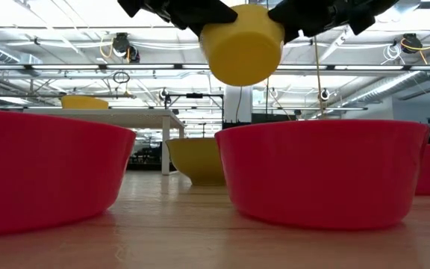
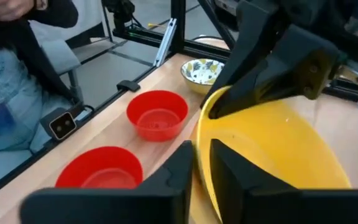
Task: Pick & Place Mini bowls
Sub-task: Stack the yellow bowl on top of the other yellow bowl on the shelf
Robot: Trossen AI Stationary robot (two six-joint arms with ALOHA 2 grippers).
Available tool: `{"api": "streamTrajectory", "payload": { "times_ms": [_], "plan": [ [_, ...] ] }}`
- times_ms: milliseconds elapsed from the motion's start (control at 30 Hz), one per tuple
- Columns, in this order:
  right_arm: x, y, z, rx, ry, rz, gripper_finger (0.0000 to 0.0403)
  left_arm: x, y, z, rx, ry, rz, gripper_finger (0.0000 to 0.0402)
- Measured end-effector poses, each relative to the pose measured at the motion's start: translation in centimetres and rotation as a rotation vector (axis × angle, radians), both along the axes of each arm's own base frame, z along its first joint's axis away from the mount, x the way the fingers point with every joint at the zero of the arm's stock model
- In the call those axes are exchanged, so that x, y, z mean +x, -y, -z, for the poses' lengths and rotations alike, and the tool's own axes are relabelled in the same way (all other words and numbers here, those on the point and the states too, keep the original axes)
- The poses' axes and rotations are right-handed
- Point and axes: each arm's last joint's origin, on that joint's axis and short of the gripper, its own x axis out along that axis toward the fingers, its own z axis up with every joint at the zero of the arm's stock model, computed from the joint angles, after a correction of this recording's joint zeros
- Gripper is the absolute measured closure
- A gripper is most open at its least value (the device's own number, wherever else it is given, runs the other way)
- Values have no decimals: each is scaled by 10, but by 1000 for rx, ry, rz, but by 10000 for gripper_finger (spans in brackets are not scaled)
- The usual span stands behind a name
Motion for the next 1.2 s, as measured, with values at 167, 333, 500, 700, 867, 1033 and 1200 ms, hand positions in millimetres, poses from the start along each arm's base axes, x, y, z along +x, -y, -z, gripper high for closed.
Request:
{"api": "streamTrajectory", "payload": {
  "times_ms": [167, 333, 500, 700, 867, 1033, 1200],
  "plan": [
    [-6, 0, -4, 68, -41, 31, 300, -1, 1, 1, -1, -18, 9, 381],
    [-29, 0, -17, 134, -120, 140, 260, -4, -7, 6, 26, -77, -56, 395],
    [-58, -1, -23, 101, -228, 335, 249, -12, -18, 10, 118, -173, -192, 379],
    [-74, -5, -8, 14, -423, 588, 254, -37, -29, -15, 347, -159, -398, 385],
    [-77, -5, 10, -25, -607, 697, 256, -73, -45, -47, 470, -152, -712, 394],
    [-73, -5, 23, -39, -721, 722, 257, -108, -78, -63, 602, -209, -1162, 378],
    [-72, -5, 30, -61, -782, 726, 257, -142, -117, -65, 643, -344, -1413, 373]
  ]
}}
